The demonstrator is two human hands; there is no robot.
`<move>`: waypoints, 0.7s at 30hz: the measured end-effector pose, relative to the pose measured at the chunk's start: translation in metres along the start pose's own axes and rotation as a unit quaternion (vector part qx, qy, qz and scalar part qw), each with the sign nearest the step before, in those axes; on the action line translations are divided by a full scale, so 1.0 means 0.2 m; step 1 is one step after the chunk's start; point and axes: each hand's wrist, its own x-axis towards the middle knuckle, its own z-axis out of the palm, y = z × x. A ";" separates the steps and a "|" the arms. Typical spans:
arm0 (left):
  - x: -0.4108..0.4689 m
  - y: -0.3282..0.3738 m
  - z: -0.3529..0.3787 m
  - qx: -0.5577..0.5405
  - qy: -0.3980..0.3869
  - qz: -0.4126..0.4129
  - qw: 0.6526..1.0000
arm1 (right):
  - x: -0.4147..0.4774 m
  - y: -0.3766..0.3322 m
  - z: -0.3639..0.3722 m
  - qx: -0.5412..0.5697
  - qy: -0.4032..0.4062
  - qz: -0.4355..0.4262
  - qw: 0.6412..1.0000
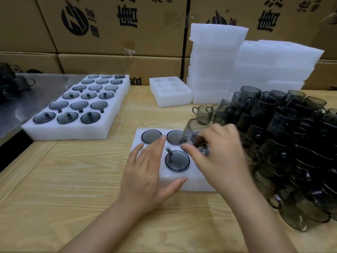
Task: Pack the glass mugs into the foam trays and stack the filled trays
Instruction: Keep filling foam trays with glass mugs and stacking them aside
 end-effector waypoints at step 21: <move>0.03 -0.20 -0.07 -0.285 -0.062 -0.290 0.912 | 0.25 -0.15 0.23 0.308 -0.150 0.025 0.939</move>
